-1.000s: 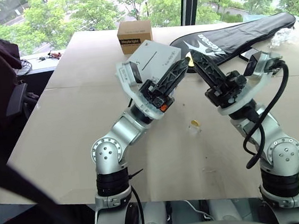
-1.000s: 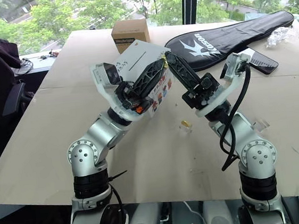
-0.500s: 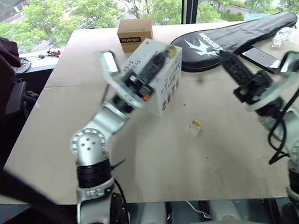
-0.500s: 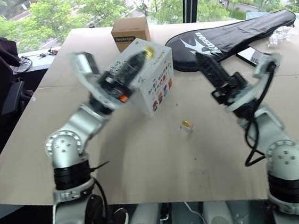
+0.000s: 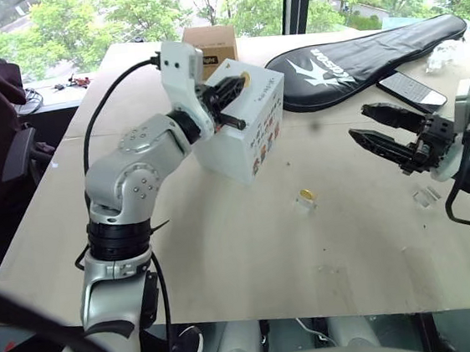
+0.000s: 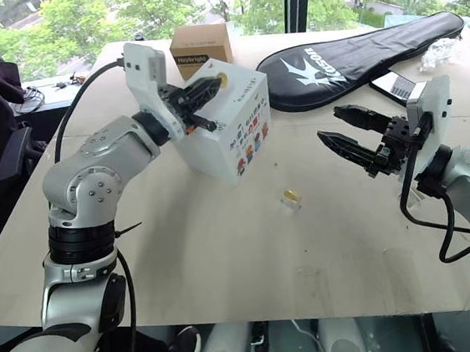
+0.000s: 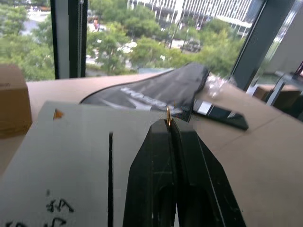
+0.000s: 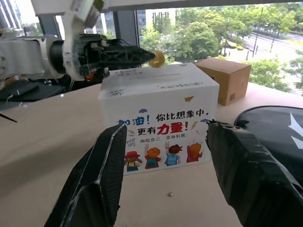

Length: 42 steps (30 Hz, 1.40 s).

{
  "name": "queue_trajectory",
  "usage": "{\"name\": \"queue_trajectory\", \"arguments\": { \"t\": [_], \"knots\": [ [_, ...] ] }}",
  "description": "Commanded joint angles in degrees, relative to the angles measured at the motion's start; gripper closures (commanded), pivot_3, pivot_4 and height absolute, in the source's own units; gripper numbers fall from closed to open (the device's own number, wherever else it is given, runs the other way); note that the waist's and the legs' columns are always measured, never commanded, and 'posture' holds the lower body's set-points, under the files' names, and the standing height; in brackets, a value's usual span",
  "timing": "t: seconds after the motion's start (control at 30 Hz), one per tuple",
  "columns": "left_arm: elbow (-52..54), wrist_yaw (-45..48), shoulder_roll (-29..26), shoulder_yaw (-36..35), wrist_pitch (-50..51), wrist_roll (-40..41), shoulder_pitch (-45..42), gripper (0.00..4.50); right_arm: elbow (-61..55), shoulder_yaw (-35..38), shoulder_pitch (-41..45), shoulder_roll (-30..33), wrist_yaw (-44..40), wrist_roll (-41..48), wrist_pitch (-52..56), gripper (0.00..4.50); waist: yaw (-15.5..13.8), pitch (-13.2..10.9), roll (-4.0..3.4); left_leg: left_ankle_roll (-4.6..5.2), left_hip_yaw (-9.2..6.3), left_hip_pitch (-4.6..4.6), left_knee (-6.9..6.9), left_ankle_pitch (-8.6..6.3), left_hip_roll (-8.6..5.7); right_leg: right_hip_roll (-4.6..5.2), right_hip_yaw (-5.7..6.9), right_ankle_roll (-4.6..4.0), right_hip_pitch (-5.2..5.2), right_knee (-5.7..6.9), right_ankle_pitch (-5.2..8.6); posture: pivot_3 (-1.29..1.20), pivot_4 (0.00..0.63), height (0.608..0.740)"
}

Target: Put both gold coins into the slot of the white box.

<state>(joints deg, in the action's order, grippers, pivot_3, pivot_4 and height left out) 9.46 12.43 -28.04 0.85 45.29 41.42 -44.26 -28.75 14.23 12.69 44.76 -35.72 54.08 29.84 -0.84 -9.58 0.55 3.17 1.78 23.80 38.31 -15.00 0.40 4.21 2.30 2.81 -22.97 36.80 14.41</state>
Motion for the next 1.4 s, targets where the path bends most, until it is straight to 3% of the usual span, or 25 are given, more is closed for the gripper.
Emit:
{"name": "queue_trajectory", "arguments": {
  "t": [0.03,0.8,1.4],
  "knots": [
    [2.0,-0.9,-1.2,-0.1,1.3,-4.5,-0.8,4.50,-1.4,0.9,0.9,-0.3,-1.0,-0.8,-0.5,1.62,0.0,0.0,0.01,0.00,0.00,0.00,0.00,0.00,0.00,0.01,0.00,0.00,0.00,0.00,0.00,0.00,0.150,0.740],
    [-2.2,4.5,1.0,2.1,9.8,-15.9,-2.6,4.50,-2.8,2.6,1.2,-2.6,0.6,-0.6,0.7,1.62,-0.1,0.0,-0.01,-0.03,0.02,-0.10,0.16,0.02,-0.04,0.06,-0.02,0.01,0.06,0.24,-0.02,0.00,0.150,0.740],
    [0.5,2.3,4.7,1.0,24.6,-17.7,-6.1,4.50,-2.2,1.9,2.8,-3.1,0.6,-0.5,0.9,1.62,-0.1,0.1,-0.03,-0.03,0.02,-0.15,0.33,0.02,-0.04,0.06,-0.06,0.01,0.06,0.54,-0.01,0.00,0.150,0.740]
  ]
}}
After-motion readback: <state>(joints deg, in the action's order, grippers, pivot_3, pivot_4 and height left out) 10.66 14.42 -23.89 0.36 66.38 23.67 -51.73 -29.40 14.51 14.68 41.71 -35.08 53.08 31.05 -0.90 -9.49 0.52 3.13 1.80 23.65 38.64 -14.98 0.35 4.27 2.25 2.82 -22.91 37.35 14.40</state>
